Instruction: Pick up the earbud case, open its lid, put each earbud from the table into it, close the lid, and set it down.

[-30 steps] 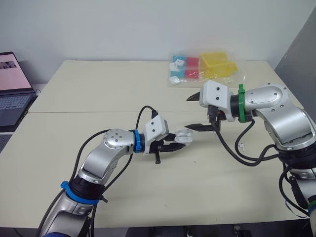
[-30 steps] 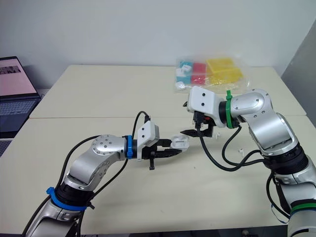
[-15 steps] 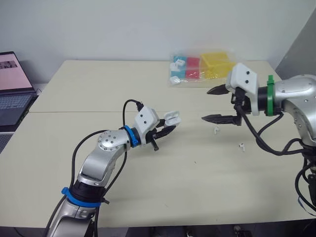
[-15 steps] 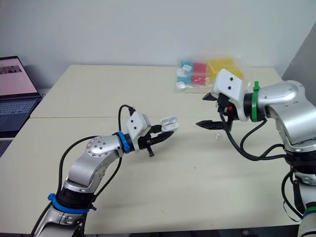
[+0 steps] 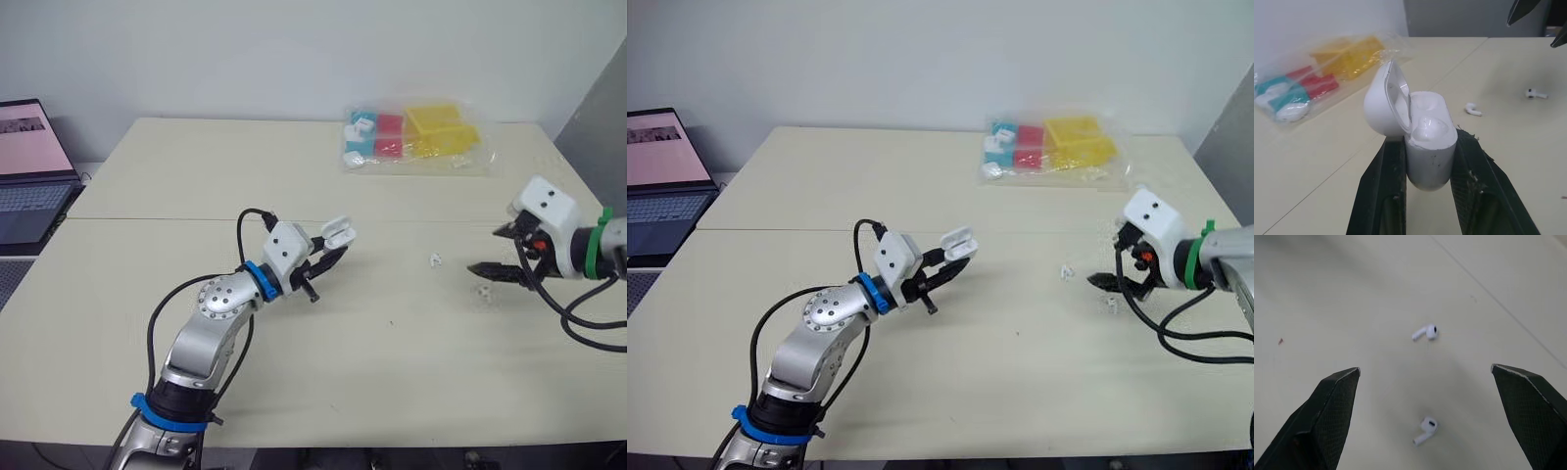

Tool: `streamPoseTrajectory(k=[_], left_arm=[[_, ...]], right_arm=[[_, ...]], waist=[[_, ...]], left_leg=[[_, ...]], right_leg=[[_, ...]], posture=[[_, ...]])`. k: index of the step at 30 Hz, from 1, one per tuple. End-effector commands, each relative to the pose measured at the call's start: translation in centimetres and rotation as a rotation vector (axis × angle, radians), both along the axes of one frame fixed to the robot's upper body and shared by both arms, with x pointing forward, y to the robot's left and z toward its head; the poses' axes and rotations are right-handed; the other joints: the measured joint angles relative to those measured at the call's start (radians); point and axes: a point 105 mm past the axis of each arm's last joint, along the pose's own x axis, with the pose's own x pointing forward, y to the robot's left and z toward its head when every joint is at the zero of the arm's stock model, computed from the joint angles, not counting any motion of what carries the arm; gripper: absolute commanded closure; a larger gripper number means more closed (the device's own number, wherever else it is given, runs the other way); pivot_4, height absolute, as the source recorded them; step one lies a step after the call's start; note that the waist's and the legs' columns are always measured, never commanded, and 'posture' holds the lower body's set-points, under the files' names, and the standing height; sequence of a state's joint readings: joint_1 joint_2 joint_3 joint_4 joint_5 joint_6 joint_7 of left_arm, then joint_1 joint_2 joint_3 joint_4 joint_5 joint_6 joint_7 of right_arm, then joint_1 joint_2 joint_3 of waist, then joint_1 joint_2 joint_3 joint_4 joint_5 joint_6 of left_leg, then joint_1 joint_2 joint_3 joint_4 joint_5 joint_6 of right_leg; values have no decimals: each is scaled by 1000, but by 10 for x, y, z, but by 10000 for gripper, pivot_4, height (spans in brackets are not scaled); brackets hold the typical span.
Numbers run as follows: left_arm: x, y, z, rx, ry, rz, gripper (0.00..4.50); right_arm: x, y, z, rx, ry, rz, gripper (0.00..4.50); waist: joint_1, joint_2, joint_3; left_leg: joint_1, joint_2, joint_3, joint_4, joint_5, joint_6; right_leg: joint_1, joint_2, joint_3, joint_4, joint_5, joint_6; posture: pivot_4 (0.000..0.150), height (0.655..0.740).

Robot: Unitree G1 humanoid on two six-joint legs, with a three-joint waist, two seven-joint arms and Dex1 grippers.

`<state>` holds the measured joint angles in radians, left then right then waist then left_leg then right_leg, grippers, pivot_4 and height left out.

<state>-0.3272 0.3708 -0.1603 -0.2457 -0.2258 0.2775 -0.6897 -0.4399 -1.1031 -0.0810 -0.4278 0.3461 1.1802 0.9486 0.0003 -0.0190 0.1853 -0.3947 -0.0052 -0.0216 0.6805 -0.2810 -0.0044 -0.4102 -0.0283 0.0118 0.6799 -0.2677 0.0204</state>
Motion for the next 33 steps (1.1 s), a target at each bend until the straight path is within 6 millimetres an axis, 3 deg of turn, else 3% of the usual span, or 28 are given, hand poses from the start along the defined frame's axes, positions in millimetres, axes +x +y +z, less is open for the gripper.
streamPoseTrajectory(k=[1, 5, 11, 20, 33], left_arm=[[-10, -13, 10, -3, -35, -98, 36776], [-14, -19, 7, 9, -19, -147, 36776], [-20, -24, 4, 25, -3, -192, 36776], [-20, -26, 4, 31, 0, -207, 36776], [-18, -25, 4, 36, 1, -202, 36776]], right_arm=[[1, -6, 2, 14, -34, -86, 0], [12, -22, -15, 18, -50, -233, 0], [16, -28, -38, 81, -13, -357, 0], [12, -26, -67, 121, 25, -397, 0], [20, -29, -86, 167, 34, -457, 0]], waist=[[-1, 0, 0], [-2, 0, 0], [-1, 0, 0], [-2, 0, 0], [-3, 0, 0]], left_leg=[[0, 0, 1, 0, 0, 0], [1, 0, 1, 0, 0, 1], [2, 0, 1, 0, 1, 1], [2, 0, 1, 0, 1, 1], [2, 0, 1, 0, 1, 1]], right_leg=[[0, 0, 1, 0, 0, 0], [1, 1, 1, 0, 0, 0], [1, 2, 2, 0, 0, 0], [1, 2, 2, 0, 0, 0], [1, 5, 3, 0, 0, 0]], posture=[[1500, 7400], [1500, 7400], [1500, 7400], [1500, 7400], [1500, 7400]])
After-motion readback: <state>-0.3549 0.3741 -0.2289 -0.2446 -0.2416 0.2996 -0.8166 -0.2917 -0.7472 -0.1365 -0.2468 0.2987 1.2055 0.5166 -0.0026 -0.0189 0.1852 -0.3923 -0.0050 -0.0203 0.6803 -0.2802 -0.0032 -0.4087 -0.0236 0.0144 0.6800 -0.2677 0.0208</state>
